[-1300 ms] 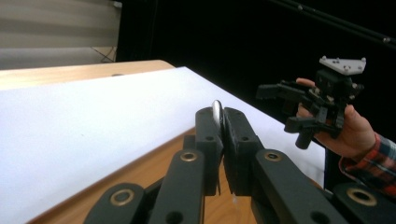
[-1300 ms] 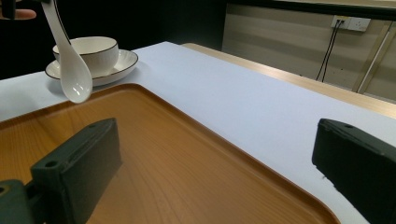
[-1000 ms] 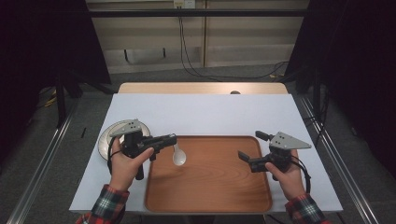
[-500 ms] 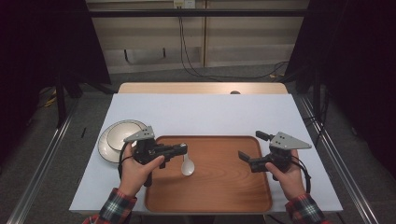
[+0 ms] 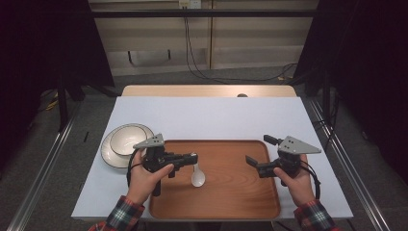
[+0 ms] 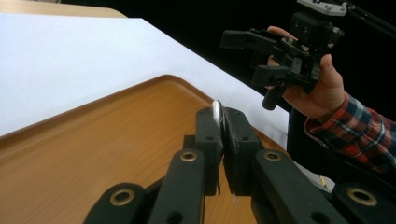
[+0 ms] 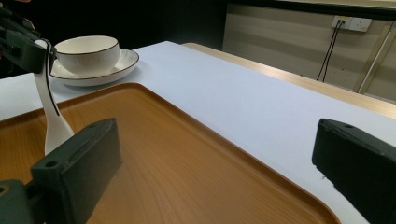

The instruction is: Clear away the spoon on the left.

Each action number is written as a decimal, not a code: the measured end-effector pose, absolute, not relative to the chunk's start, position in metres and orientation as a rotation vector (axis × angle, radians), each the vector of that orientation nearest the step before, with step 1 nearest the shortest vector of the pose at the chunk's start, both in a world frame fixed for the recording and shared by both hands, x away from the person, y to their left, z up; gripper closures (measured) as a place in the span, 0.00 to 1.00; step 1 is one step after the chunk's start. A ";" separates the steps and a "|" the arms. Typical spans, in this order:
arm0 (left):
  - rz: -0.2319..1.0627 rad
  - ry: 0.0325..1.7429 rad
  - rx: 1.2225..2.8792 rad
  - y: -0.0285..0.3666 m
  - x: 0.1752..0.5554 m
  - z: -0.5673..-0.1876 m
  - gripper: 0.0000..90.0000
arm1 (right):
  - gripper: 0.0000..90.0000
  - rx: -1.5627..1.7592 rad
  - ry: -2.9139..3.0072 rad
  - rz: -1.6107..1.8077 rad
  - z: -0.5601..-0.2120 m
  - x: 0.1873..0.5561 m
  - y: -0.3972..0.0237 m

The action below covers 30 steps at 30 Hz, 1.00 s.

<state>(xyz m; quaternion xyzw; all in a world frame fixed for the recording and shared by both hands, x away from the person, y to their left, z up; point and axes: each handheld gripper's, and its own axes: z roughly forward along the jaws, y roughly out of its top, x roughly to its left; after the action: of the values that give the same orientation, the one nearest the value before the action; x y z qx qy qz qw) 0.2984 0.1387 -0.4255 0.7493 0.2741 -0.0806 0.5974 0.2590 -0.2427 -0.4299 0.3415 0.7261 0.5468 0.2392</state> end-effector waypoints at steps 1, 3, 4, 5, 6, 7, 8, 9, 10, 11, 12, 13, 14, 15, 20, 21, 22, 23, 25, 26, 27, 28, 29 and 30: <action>-0.200 0.639 1.729 0.138 0.298 -0.427 0.95 | 0.01 0.932 1.988 1.501 -0.430 0.259 -0.243; -0.211 0.645 1.722 0.138 0.299 -0.428 0.95 | 0.01 0.928 1.990 1.496 -0.430 0.259 -0.243; -0.211 0.642 1.724 0.139 0.299 -0.429 0.95 | 0.01 0.927 1.992 1.496 -0.430 0.259 -0.243; -0.219 0.648 1.709 0.138 0.299 -0.430 0.95 | 0.01 0.923 1.999 1.502 -0.430 0.259 -0.243; -0.219 0.648 1.709 0.138 0.299 -0.430 0.95 | 0.01 0.923 1.999 1.502 -0.430 0.259 -0.243; -0.217 0.647 1.708 0.139 0.300 -0.432 0.95 | 0.01 0.923 1.999 1.501 -0.430 0.259 -0.243; -0.217 0.657 1.698 0.139 0.300 -0.432 0.94 | 0.01 0.920 2.001 1.503 -0.430 0.259 -0.242; -0.213 0.653 1.702 0.139 0.300 -0.433 0.94 | 0.01 0.926 1.996 1.498 -0.431 0.259 -0.242; -0.210 0.654 1.703 0.139 0.301 -0.434 0.94 | 0.01 0.926 1.996 1.498 -0.431 0.259 -0.242; -0.208 0.659 1.697 0.138 0.301 -0.435 0.94 | 0.01 0.926 2.000 1.494 -0.431 0.259 -0.242; -0.200 0.659 1.705 0.139 0.301 -0.435 0.93 | 0.01 0.929 2.003 1.492 -0.431 0.259 -0.242; -0.200 0.659 1.705 0.139 0.301 -0.435 0.93 | 0.01 0.929 2.003 1.492 -0.431 0.259 -0.242; -0.200 0.667 1.699 0.139 0.302 -0.437 0.93 | 0.01 0.930 2.003 1.490 -0.431 0.259 -0.242; -0.200 0.667 1.699 0.139 0.302 -0.437 0.93 | 0.01 0.930 2.003 1.490 -0.431 0.259 -0.242; -0.172 0.692 1.723 0.139 0.304 -0.444 0.89 | 0.01 0.925 2.004 1.496 -0.431 0.260 -0.241; -0.176 0.704 1.725 0.139 0.304 -0.445 0.89 | 0.01 0.924 2.004 1.495 -0.431 0.260 -0.241; -0.172 0.702 1.727 0.138 0.305 -0.446 0.87 | 0.01 0.925 2.005 1.494 -0.431 0.260 -0.241; -0.159 0.700 1.739 0.139 0.305 -0.447 0.87 | 0.01 0.925 2.004 1.495 -0.431 0.260 -0.241; -0.147 0.704 1.745 0.139 0.305 -0.447 0.85 | 0.01 0.924 2.005 1.495 -0.431 0.260 -0.241; -0.140 0.705 1.748 0.139 0.306 -0.448 0.85 | 0.01 0.927 2.005 1.490 -0.431 0.260 -0.241; -0.128 0.708 1.756 0.139 0.306 -0.448 0.85 | 0.01 0.927 2.005 1.490 -0.431 0.260 -0.241; -0.115 0.711 1.760 0.139 0.306 -0.449 0.84 | 0.01 0.926 2.006 1.491 -0.431 0.260 -0.241; -0.113 0.717 1.764 0.139 0.307 -0.451 0.83 | 0.01 0.923 2.004 1.488 -0.431 0.260 -0.241; -0.109 0.719 1.767 0.139 0.307 -0.451 0.83 | 0.01 0.923 2.004 1.488 -0.431 0.260 -0.241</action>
<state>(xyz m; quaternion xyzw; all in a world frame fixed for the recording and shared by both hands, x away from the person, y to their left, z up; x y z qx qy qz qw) 0.3069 0.1392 -0.4513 0.7551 0.3072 -0.0466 0.5773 0.2598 -0.2406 -0.4313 0.3370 0.7314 0.5430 0.2379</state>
